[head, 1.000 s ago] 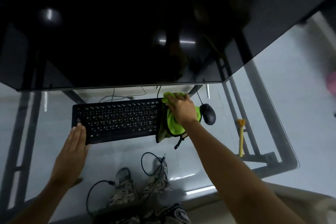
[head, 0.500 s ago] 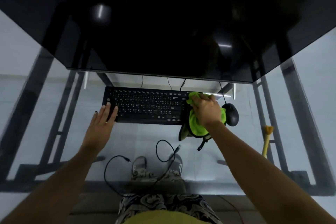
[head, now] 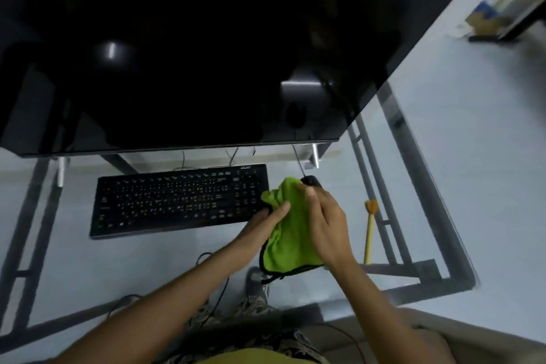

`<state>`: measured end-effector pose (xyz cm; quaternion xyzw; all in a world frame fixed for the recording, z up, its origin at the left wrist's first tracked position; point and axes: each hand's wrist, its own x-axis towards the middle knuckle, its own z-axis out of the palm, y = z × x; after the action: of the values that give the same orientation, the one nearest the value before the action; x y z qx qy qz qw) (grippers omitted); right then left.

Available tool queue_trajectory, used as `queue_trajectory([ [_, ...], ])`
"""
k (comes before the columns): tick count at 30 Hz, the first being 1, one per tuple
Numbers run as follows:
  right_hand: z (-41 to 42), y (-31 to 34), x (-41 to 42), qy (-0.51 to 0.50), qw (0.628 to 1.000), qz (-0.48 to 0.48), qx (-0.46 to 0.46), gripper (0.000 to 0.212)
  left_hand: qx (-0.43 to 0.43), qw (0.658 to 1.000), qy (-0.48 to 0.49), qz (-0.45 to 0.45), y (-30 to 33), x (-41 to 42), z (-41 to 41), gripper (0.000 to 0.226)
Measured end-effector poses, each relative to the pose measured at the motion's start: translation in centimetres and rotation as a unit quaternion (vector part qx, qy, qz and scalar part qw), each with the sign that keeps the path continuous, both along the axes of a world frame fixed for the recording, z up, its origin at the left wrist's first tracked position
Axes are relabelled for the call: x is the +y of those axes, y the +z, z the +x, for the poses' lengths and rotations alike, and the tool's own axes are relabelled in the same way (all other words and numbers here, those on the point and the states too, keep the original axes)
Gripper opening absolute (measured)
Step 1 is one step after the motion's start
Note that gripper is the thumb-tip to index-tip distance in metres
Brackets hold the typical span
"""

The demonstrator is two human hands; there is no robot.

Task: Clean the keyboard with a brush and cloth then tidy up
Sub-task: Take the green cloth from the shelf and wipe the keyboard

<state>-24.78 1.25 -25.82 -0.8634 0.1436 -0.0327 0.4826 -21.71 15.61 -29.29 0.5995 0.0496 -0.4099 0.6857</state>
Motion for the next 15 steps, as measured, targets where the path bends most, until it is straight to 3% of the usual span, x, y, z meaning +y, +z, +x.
queue_trajectory([
  [4, -4.5, -0.2, -4.6, -0.146, 0.988, -0.04, 0.042, 0.028, 0.027, 0.999, -0.034, 0.023, -0.6, -4.6, -1.2, 0.03],
  [7, -7.6, -2.4, -7.6, -0.195, 0.969, -0.138, 0.067, 0.027, 0.012, 0.997, -0.025, 0.066, -3.0, -6.8, -2.7, 0.028],
  [9, -9.2, -4.3, -8.8, -0.189, 0.962, -0.185, 0.071, 0.035, -0.036, 0.988, -0.021, 0.151, -5.1, -7.6, -3.5, 0.034],
  [11, -10.4, -6.2, -9.1, -0.157, 0.954, -0.247, 0.066, 0.037, -0.204, 0.932, -0.048, 0.295, -6.7, -8.0, -4.4, 0.045],
  [13, -11.2, -8.0, -9.1, -0.091, 0.939, -0.321, 0.078, 0.035, -0.392, 0.836, -0.099, 0.37, -7.6, -8.4, -5.4, 0.065],
  [15, -11.5, -9.4, -8.7, -0.014, 0.925, -0.363, 0.115, 0.047, -0.557, 0.718, -0.194, 0.369, -8.3, -8.5, -5.7, 0.068],
])
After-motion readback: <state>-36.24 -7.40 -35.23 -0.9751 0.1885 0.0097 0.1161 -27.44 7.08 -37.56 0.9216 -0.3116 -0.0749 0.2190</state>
